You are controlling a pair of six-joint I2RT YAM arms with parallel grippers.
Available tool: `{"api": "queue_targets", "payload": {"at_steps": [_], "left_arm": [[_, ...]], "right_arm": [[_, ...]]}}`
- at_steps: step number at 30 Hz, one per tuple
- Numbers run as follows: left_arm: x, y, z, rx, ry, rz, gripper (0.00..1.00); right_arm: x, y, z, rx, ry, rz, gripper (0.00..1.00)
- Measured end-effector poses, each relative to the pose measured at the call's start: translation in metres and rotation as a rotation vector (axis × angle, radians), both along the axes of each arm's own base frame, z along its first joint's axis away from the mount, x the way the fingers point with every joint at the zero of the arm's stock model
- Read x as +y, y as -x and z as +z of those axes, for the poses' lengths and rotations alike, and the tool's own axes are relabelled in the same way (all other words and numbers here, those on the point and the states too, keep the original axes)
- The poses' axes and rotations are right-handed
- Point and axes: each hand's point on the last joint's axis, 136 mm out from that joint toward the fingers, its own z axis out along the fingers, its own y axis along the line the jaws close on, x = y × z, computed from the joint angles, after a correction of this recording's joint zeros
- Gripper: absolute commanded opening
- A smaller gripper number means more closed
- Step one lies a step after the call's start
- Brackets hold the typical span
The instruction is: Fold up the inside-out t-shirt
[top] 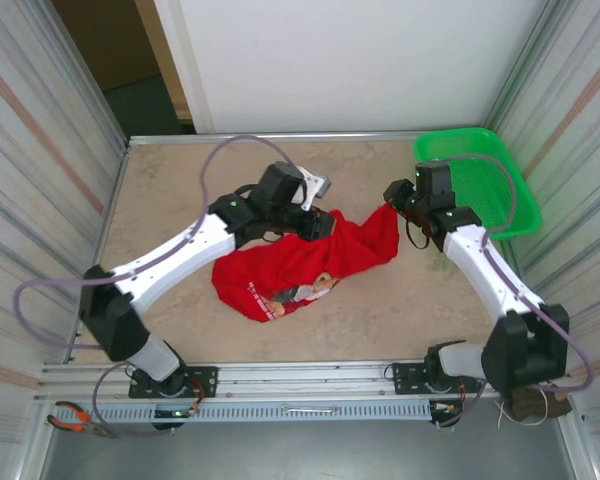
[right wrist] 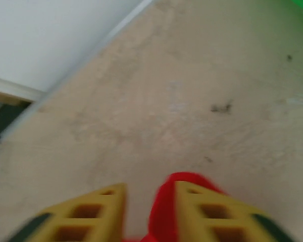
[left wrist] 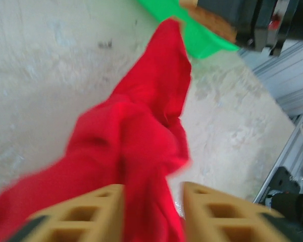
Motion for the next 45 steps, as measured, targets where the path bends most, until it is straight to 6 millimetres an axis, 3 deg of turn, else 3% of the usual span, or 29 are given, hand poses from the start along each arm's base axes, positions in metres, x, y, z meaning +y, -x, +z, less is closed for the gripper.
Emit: {"api": "queue_targets", "payload": {"at_steps": [3, 9, 11, 14, 20, 23, 26, 29, 33, 35, 39, 40, 45], "left_arm": [[0.000, 0.000, -0.016, 0.030, -0.009, 0.013, 0.73], [0.026, 0.002, -0.004, -0.042, 0.005, 0.086, 0.76], [0.040, 0.002, -0.008, -0.063, -0.013, 0.123, 0.76], [0.055, 0.001, -0.033, -0.066, -0.076, 0.174, 0.76], [0.077, -0.009, -0.101, -0.017, -0.256, 0.250, 0.76], [0.084, -0.016, -0.117, -0.003, -0.301, 0.277, 0.76], [0.088, -0.026, -0.128, 0.007, -0.317, 0.300, 0.75], [0.091, -0.034, -0.143, 0.026, -0.335, 0.315, 0.75], [0.086, -0.037, -0.171, 0.077, -0.354, 0.297, 0.72], [0.081, -0.037, -0.183, 0.102, -0.355, 0.280, 0.65], [0.071, -0.036, -0.198, 0.139, -0.342, 0.251, 0.08], [0.069, -0.035, -0.198, 0.144, -0.335, 0.244, 0.00], [0.060, -0.037, -0.182, 0.141, -0.268, 0.220, 0.00]], "right_arm": [[0.000, 0.006, -0.007, 0.029, 0.031, 0.021, 0.84], [0.008, 0.038, 0.030, -0.055, 0.049, 0.063, 0.82], [0.019, 0.052, 0.031, -0.066, 0.045, 0.106, 0.82], [0.049, 0.074, 0.004, -0.010, 0.056, 0.201, 0.80], [0.114, 0.108, -0.079, 0.207, 0.142, 0.364, 0.75], [0.130, 0.115, -0.103, 0.260, 0.165, 0.386, 0.61], [0.135, 0.112, -0.119, 0.294, 0.179, 0.370, 0.26], [0.137, 0.108, -0.124, 0.305, 0.176, 0.358, 0.01], [0.139, 0.104, -0.116, 0.284, 0.161, 0.353, 0.00], [0.138, 0.103, -0.110, 0.273, 0.153, 0.351, 0.00], [0.134, 0.100, -0.088, 0.226, 0.109, 0.350, 0.00], [0.133, 0.100, -0.081, 0.211, 0.099, 0.353, 0.00], [0.120, 0.101, -0.037, 0.115, 0.040, 0.363, 0.00]]}}
